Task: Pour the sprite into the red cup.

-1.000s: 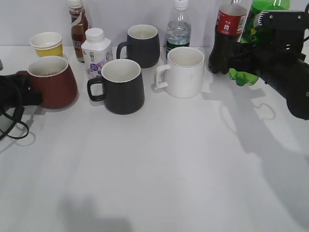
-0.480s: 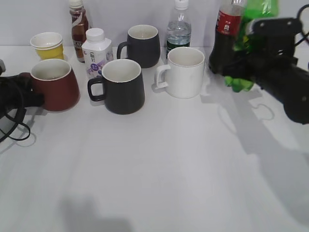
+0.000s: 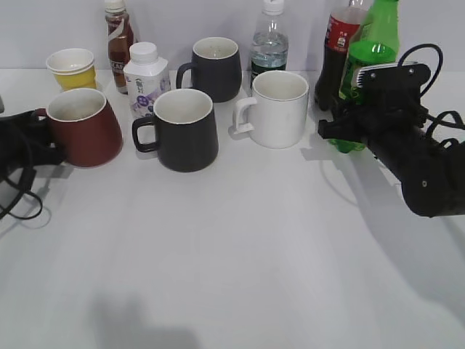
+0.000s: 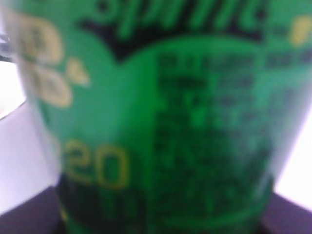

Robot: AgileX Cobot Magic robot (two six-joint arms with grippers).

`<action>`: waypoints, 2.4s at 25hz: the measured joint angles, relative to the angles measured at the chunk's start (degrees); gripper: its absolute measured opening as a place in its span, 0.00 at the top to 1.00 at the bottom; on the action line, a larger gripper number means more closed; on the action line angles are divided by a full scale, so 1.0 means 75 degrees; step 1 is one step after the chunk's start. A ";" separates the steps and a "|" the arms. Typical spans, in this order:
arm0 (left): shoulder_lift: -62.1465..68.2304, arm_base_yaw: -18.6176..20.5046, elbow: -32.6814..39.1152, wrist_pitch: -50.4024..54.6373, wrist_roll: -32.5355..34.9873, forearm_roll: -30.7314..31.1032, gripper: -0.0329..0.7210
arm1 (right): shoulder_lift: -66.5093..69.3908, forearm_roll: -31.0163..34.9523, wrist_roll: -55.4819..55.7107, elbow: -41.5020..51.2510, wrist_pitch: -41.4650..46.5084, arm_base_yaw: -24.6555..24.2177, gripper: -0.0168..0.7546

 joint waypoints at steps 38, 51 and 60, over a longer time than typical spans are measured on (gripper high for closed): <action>-0.4793 0.0000 0.2319 0.3366 -0.2211 -0.0006 0.54 | -0.2872 -0.0281 0.0814 0.1369 0.5493 0.0008 0.21; -0.7812 -0.1165 -0.0701 1.3397 -0.2452 -0.0055 0.54 | -0.5809 -0.0530 0.0830 0.0882 1.1462 0.0008 0.21; -1.0271 -0.2613 -0.0950 1.7516 -0.1821 -0.0429 0.54 | -0.8090 -0.0949 0.0830 0.0866 1.4423 0.0008 0.21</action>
